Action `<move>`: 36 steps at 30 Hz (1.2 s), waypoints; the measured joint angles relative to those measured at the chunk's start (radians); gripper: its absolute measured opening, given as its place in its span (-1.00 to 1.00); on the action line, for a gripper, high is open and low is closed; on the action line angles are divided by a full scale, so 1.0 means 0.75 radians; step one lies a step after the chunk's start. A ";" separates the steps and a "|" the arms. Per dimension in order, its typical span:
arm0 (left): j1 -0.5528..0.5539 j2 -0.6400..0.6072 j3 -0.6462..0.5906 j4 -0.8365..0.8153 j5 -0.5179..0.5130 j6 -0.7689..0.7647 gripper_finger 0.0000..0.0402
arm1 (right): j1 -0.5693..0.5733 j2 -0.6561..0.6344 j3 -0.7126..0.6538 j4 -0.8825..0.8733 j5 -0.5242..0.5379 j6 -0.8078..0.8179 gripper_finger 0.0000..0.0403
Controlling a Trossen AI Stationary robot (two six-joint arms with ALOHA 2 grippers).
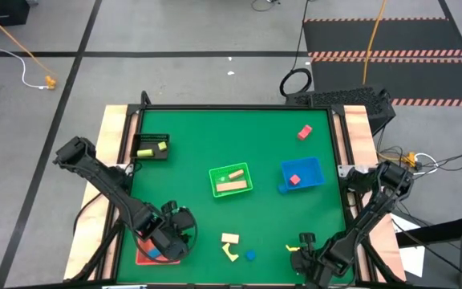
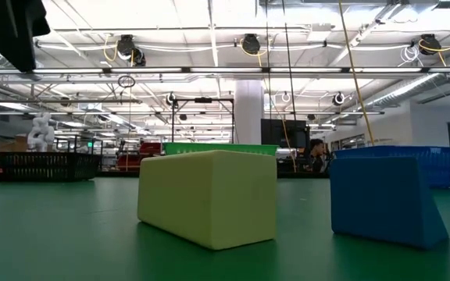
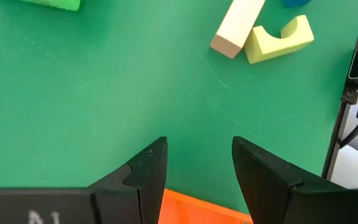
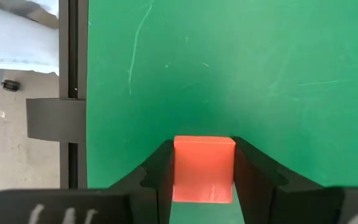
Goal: Sort & place blocks by color
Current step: Put the bottom red block into the blue bin
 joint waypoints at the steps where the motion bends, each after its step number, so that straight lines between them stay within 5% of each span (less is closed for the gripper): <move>1: 0.000 0.000 0.000 0.008 -0.007 0.011 -0.09 | -0.008 -0.019 -0.003 0.008 0.010 0.009 -0.45; 5: 0.003 0.000 0.000 0.033 -0.039 0.072 -0.09 | -0.055 -0.151 -0.010 0.063 0.193 0.084 -0.45; 11: 0.033 0.000 0.000 0.051 -0.069 0.123 -0.09 | -0.112 -0.374 -0.005 0.105 0.715 -0.039 -0.45; 17: 0.076 0.000 0.001 0.060 -0.132 0.164 -0.09 | -0.248 -0.565 -0.044 -0.132 1.109 0.097 -0.45; 21: 0.109 0.000 0.001 0.113 -0.145 0.167 -0.09 | -0.404 -0.693 -0.137 -0.355 1.123 0.298 -0.45; 25: 0.126 0.000 0.001 0.170 -0.146 0.194 -0.09 | -0.589 -0.809 -0.323 -0.445 0.962 0.489 -0.45; 29: 0.130 0.000 0.001 0.236 -0.146 0.264 -0.09 | -0.726 -0.918 -0.540 -0.385 0.823 0.607 -0.45; 36: 0.130 0.000 0.001 0.323 -0.146 0.383 -0.09 | -0.788 -1.021 -0.848 -0.040 0.789 0.666 -0.41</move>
